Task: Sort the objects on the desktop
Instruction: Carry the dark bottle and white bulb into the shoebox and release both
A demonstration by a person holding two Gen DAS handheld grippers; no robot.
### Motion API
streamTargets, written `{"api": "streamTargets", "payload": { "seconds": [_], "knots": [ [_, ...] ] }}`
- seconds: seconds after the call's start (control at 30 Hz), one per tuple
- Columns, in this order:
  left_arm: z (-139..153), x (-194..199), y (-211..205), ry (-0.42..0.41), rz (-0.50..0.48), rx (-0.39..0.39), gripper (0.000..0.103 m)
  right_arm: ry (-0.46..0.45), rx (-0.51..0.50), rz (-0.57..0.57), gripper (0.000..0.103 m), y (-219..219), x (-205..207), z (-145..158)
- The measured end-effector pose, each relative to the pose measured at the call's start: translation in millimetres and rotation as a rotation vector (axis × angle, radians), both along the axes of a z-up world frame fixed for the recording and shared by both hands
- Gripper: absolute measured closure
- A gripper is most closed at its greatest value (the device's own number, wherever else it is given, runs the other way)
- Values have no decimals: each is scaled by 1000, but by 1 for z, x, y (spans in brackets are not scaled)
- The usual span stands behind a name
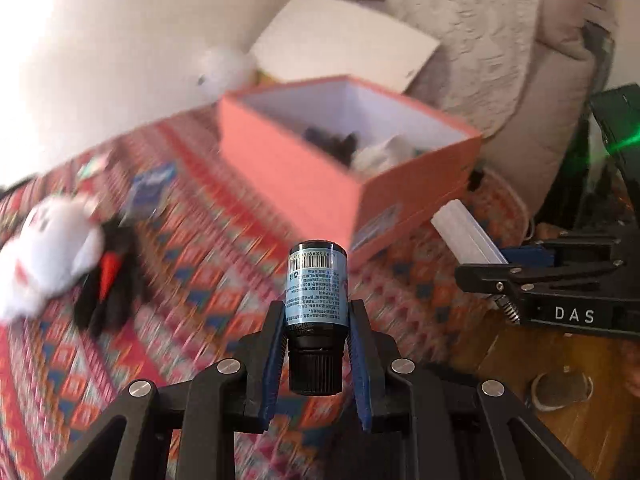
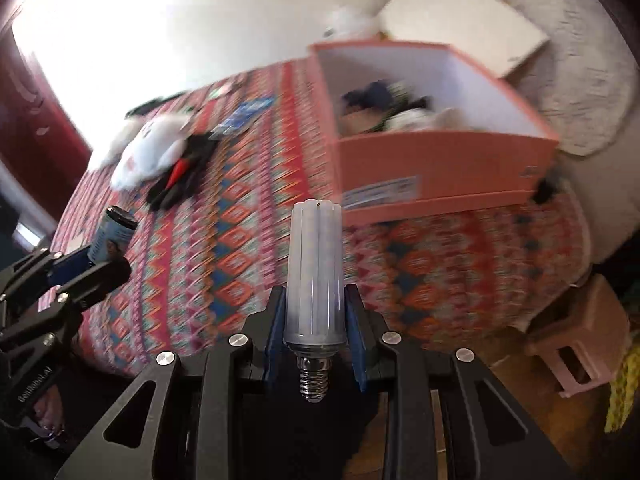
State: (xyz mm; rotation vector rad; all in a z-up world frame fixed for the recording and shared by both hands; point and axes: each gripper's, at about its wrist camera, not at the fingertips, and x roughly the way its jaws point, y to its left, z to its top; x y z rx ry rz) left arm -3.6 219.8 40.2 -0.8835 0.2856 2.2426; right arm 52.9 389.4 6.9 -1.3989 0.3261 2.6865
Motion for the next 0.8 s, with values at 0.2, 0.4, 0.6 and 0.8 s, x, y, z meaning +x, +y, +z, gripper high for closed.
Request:
{"api": "streamTargets", "payload": {
  "seconds": [0.2,0.4,0.6,0.8],
  "knots": [
    [35,-7,77,41,-108,11,79,73,41,-138,73,68,18,23],
    [63,-27,144,73,-164,32,79,139,94,-220,73,125,8,49],
    [73,-82,199,72,-124,43,79,194,134,-233,73,170,-33,71],
    [56,-146,235,43,-37,3,79,186,120,-188,73,193,-99,62]
  ]
}}
